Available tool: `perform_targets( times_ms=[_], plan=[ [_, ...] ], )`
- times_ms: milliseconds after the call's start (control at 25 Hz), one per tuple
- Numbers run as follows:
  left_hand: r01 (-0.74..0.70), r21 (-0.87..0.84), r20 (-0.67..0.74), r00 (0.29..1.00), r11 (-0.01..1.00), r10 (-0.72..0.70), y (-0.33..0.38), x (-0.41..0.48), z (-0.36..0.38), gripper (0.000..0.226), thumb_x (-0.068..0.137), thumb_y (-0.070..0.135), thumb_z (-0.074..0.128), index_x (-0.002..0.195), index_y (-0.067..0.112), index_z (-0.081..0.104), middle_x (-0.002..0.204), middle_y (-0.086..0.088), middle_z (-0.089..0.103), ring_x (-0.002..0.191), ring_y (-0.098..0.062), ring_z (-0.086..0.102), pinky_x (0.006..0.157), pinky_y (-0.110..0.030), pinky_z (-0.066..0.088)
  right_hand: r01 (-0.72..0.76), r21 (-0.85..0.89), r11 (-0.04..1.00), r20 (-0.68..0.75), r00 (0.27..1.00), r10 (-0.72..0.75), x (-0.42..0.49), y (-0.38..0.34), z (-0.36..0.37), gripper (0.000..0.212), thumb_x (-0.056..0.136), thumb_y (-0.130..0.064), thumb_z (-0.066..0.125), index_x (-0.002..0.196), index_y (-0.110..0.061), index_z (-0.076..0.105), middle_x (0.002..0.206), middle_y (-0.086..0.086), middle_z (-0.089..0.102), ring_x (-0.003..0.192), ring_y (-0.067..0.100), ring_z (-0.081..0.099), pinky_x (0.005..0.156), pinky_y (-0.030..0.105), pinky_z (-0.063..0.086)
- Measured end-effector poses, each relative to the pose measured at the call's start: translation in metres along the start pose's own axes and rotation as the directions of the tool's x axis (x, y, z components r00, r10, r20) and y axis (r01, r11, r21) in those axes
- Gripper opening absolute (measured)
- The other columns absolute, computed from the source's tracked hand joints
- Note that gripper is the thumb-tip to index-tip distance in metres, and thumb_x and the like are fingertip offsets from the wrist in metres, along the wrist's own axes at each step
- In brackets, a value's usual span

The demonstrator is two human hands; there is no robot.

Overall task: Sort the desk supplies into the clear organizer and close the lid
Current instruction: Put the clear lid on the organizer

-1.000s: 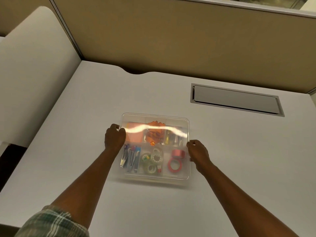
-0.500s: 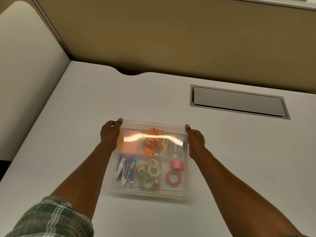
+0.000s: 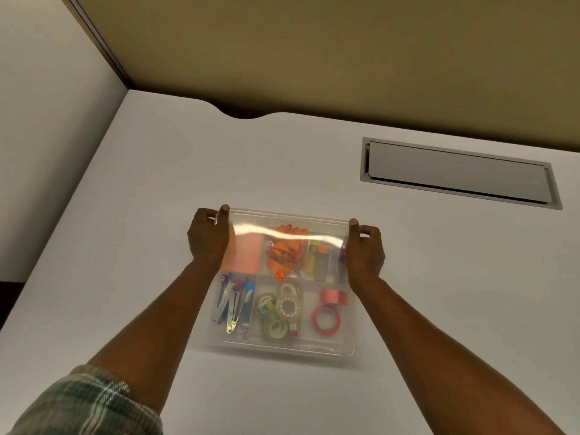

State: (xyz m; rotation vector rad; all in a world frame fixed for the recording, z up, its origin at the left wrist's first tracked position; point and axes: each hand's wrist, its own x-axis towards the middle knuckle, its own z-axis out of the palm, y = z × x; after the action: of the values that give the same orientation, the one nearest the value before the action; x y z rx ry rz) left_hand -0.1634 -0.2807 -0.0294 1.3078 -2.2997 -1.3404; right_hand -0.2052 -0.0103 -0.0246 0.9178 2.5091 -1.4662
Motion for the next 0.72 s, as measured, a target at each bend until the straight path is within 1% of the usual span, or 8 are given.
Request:
perform_targets(
  times_ms=[80, 160, 240, 320, 400, 480, 600, 720],
  plan=[
    [-0.093, 0.011, 0.008, 0.996, 0.996, 0.093, 0.002, -0.008, -0.004, 0.04, 0.092, 0.043, 0.06, 0.117, 0.011, 0.056, 0.104, -0.008, 0.06, 0.103, -0.03, 0.059, 0.081, -0.031, 0.041, 0.001, 0.003, 1.0, 0.02, 1.0, -0.001, -0.004, -0.002, -0.006, 0.036, 0.095, -0.051, 0.054, 0.115, -0.021, 0.054, 0.09, -0.004, 0.063, 0.097, 0.026, 0.063, 0.08, 0.032, 0.045],
    [-0.288, 0.194, 0.037, 0.957, 0.938, 0.286, -0.003, -0.024, -0.01, 0.057, 0.092, 0.046, 0.058, 0.134, 0.009, 0.048, 0.122, -0.016, 0.057, 0.116, -0.034, 0.054, 0.092, -0.039, 0.043, 0.149, -0.075, 0.986, 0.057, 0.988, -0.145, -0.017, 0.005, -0.016, 0.051, 0.096, -0.051, 0.052, 0.136, -0.021, 0.044, 0.118, 0.004, 0.062, 0.113, 0.027, 0.06, 0.089, 0.037, 0.047],
    [-0.439, 0.425, 0.142, 0.896, 0.791, 0.421, -0.02, -0.052, -0.017, 0.077, 0.09, 0.059, 0.049, 0.147, 0.009, 0.034, 0.147, -0.021, 0.041, 0.134, -0.038, 0.04, 0.106, -0.048, 0.036, 0.389, -0.239, 0.89, 0.153, 0.92, -0.361, -0.042, 0.024, -0.026, 0.07, 0.096, -0.055, 0.047, 0.152, -0.018, 0.028, 0.151, 0.012, 0.042, 0.137, 0.029, 0.043, 0.109, 0.041, 0.039],
    [-0.527, 0.528, 0.274, 0.848, 0.665, 0.454, -0.042, -0.089, -0.025, 0.089, 0.088, 0.069, 0.039, 0.154, 0.013, 0.019, 0.161, -0.02, 0.015, 0.147, -0.039, 0.017, 0.115, -0.052, 0.022, 0.572, -0.379, 0.728, 0.309, 0.819, -0.483, -0.073, 0.051, -0.036, 0.081, 0.095, -0.061, 0.041, 0.157, -0.017, 0.016, 0.164, 0.015, 0.016, 0.151, 0.029, 0.019, 0.119, 0.041, 0.024],
    [-0.566, 0.567, 0.355, 0.823, 0.598, 0.442, -0.062, -0.12, -0.034, 0.097, 0.085, 0.076, 0.033, 0.156, 0.015, 0.007, 0.163, -0.017, -0.004, 0.15, -0.037, -0.002, 0.118, -0.055, 0.009, 0.644, -0.43, 0.633, 0.41, 0.764, -0.498, -0.1, 0.073, -0.045, 0.086, 0.094, -0.066, 0.039, 0.159, -0.021, 0.005, 0.166, 0.014, -0.003, 0.154, 0.029, 0.003, 0.122, 0.043, 0.017],
    [-0.565, 0.592, 0.374, 0.824, 0.574, 0.426, -0.074, -0.137, -0.04, 0.101, 0.083, 0.08, 0.029, 0.156, 0.016, 0.0, 0.163, -0.016, -0.012, 0.15, -0.035, -0.012, 0.119, -0.057, 0.004, 0.645, -0.466, 0.605, 0.436, 0.763, -0.477, -0.115, 0.086, -0.05, 0.089, 0.093, -0.069, 0.038, 0.159, -0.024, -0.001, 0.165, 0.011, -0.015, 0.154, 0.028, -0.006, 0.123, 0.047, 0.016],
    [-0.54, 0.633, 0.36, 0.84, 0.555, 0.406, -0.075, -0.147, -0.044, 0.105, 0.081, 0.083, 0.029, 0.156, 0.017, -0.002, 0.162, -0.016, -0.014, 0.149, -0.035, -0.015, 0.119, -0.059, 0.004, 0.635, -0.532, 0.561, 0.427, 0.773, -0.47, -0.126, 0.093, -0.051, 0.092, 0.091, -0.073, 0.038, 0.159, -0.024, -0.001, 0.164, 0.012, -0.018, 0.153, 0.031, -0.008, 0.122, 0.051, 0.017],
    [-0.531, 0.658, 0.334, 0.841, 0.533, 0.425, -0.077, -0.151, -0.043, 0.106, 0.08, 0.081, 0.035, 0.156, 0.016, 0.001, 0.163, -0.017, -0.01, 0.15, -0.036, -0.011, 0.118, -0.06, 0.008, 0.642, -0.553, 0.531, 0.418, 0.765, -0.489, -0.13, 0.095, -0.049, 0.094, 0.089, -0.074, 0.038, 0.159, -0.023, 0.003, 0.164, 0.015, -0.016, 0.153, 0.032, -0.003, 0.119, 0.051, 0.023]
  ],
)
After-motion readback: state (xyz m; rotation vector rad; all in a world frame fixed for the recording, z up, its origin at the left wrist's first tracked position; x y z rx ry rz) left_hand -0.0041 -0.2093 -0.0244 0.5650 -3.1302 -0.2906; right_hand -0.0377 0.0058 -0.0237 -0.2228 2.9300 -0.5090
